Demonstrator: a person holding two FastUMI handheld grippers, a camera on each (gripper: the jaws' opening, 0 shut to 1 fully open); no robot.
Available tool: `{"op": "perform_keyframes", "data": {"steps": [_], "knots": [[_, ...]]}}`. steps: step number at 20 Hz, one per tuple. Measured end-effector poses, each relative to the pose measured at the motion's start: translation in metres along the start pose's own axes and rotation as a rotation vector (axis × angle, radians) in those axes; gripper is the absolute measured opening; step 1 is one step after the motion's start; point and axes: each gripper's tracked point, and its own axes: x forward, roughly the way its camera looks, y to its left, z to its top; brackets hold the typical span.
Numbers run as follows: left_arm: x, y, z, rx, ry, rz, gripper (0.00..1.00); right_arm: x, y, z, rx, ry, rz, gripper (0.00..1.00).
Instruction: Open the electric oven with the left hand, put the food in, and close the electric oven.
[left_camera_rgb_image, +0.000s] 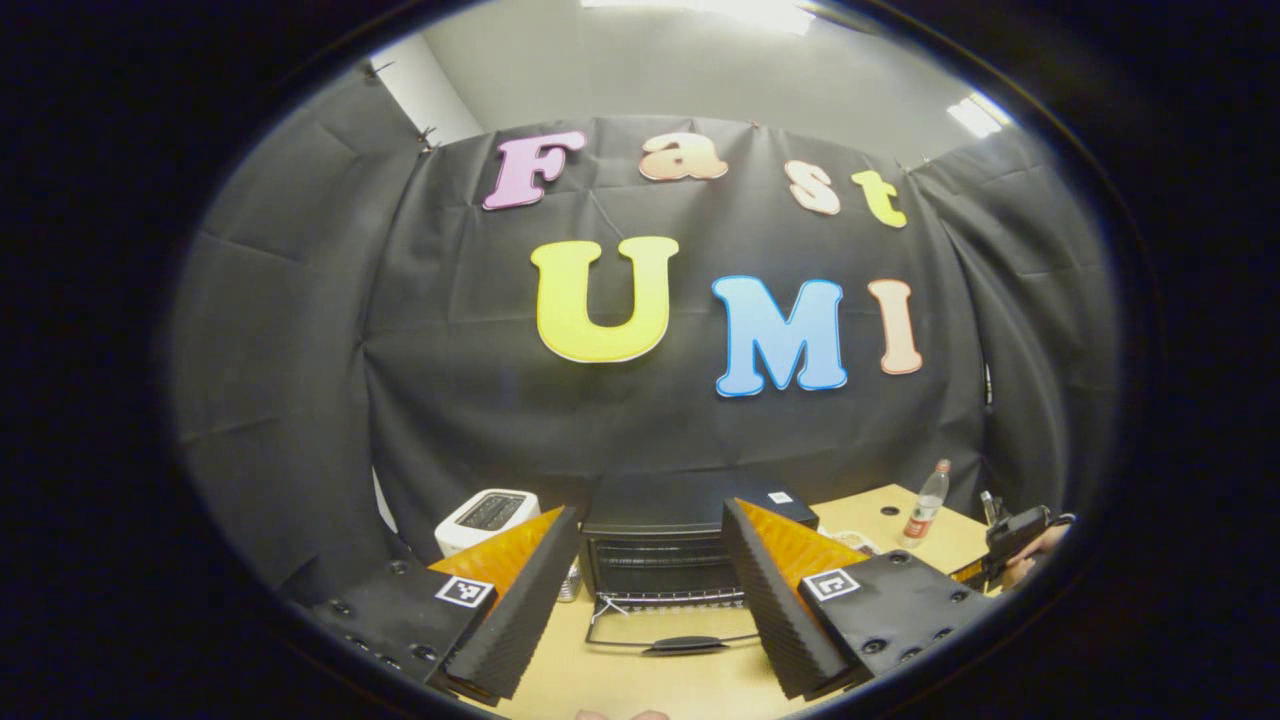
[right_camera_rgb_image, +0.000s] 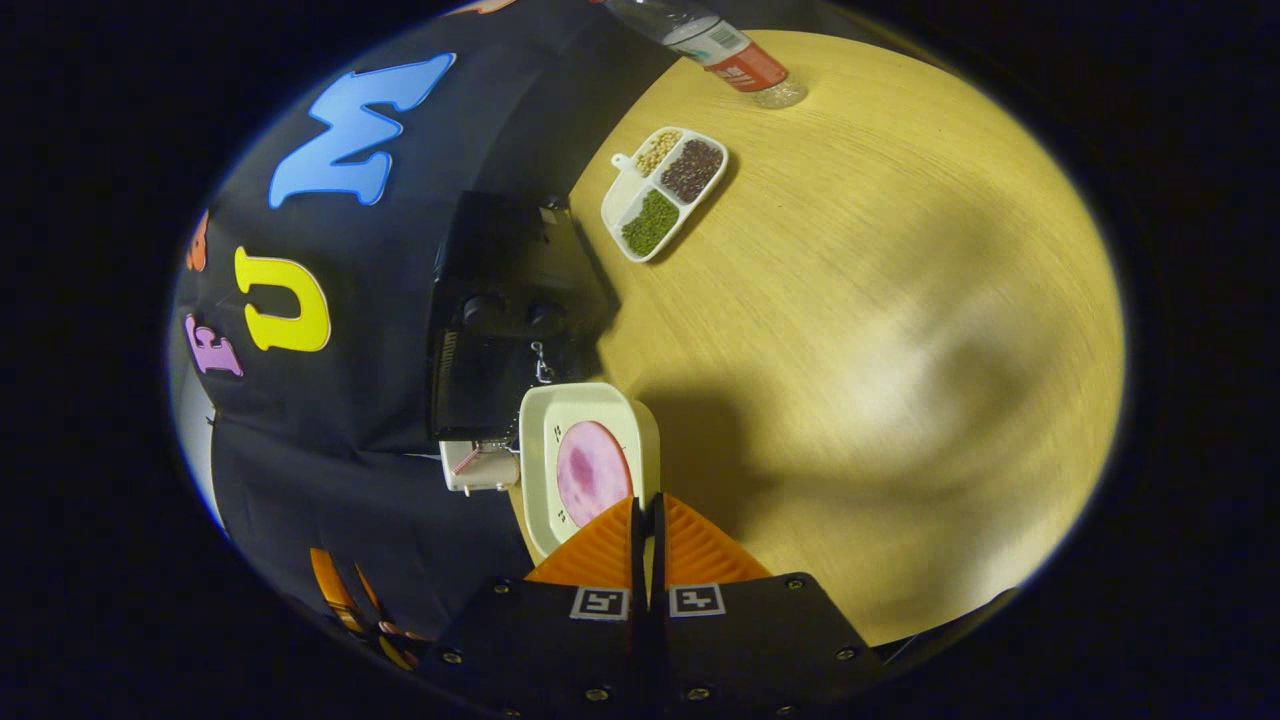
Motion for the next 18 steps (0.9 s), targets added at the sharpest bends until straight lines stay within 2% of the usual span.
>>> {"op": "perform_keyframes", "data": {"steps": [1, 3, 8, 9, 12, 13, 18], "knots": [[-0.001, 0.005, -0.001, -0.001, -0.002, 0.003, 0.92, 0.008, 0.015, -0.007, 0.019, -0.012, 0.011, 0.01], [-0.005, 0.018, -0.006, 0.001, 0.001, 0.007, 0.95, 0.028, 0.045, -0.017, 0.065, -0.033, 0.034, 0.01], [-0.012, 0.051, -0.015, -0.001, 0.012, 0.042, 0.98, 0.074, 0.100, -0.029, 0.168, -0.121, 0.007, 0.01], [-0.013, 0.058, -0.017, -0.002, 0.013, 0.052, 1.00, 0.086, 0.108, -0.028, 0.197, -0.141, -0.005, 0.01], [-0.021, 0.080, -0.018, 0.003, 0.017, 0.086, 0.96, 0.117, 0.124, -0.025, 0.311, -0.192, -0.039, 0.01], [-0.024, 0.087, -0.020, 0.005, 0.021, 0.100, 1.00, 0.131, 0.129, -0.021, 0.344, -0.222, -0.041, 0.00], [-0.040, 0.127, -0.034, 0.004, 0.053, 0.172, 1.00, 0.178, 0.143, -0.004, 0.508, -0.335, -0.056, 0.01]]}}
